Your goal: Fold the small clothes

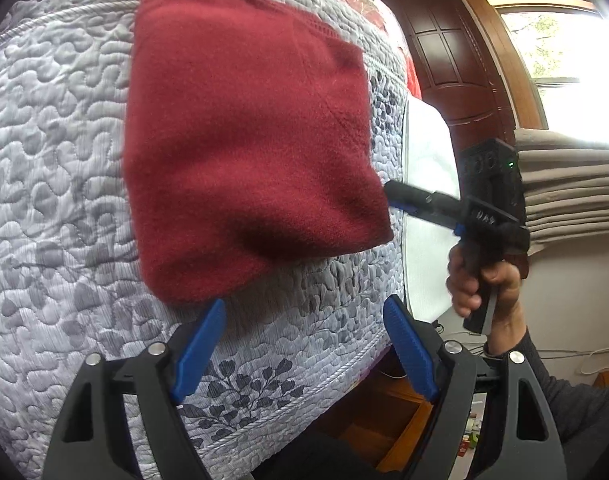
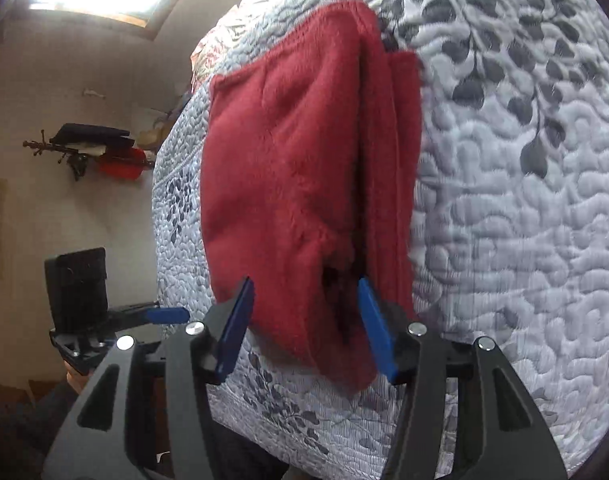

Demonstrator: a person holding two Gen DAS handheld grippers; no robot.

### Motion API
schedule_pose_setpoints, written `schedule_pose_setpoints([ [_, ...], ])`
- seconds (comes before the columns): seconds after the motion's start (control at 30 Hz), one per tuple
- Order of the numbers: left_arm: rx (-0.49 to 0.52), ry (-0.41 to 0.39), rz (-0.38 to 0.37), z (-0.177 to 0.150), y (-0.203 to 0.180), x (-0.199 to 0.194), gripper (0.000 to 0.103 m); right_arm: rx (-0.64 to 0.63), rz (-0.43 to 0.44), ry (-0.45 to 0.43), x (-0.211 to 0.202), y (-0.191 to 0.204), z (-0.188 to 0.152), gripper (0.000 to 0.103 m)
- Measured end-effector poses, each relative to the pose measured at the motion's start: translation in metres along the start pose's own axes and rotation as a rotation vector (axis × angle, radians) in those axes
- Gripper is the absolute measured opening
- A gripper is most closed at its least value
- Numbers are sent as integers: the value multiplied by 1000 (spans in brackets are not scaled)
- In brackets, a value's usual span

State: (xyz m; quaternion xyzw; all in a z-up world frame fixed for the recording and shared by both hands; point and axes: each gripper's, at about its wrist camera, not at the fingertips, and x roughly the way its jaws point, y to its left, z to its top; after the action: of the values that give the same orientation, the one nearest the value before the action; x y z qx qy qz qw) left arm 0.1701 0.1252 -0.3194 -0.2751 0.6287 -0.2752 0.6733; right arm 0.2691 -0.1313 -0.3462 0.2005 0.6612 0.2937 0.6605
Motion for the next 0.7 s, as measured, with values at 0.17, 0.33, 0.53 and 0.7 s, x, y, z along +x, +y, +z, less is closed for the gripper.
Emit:
schedule_pose_setpoints([
  [0.17,29,-19,-52,12,-4,7,82,151,34,-56,-4,-43,-2,8],
  [0.33,-13,121,16,10,20,48,81,204,125,-35,2,-70,-27,18],
  [0.53,10,57,-27,11,13,26,82,164,99,-137,-34,-56,-37,45],
  [0.7,-24,41,-35,29,23,31,82,103,16,-38,-10,-50,-44,13],
])
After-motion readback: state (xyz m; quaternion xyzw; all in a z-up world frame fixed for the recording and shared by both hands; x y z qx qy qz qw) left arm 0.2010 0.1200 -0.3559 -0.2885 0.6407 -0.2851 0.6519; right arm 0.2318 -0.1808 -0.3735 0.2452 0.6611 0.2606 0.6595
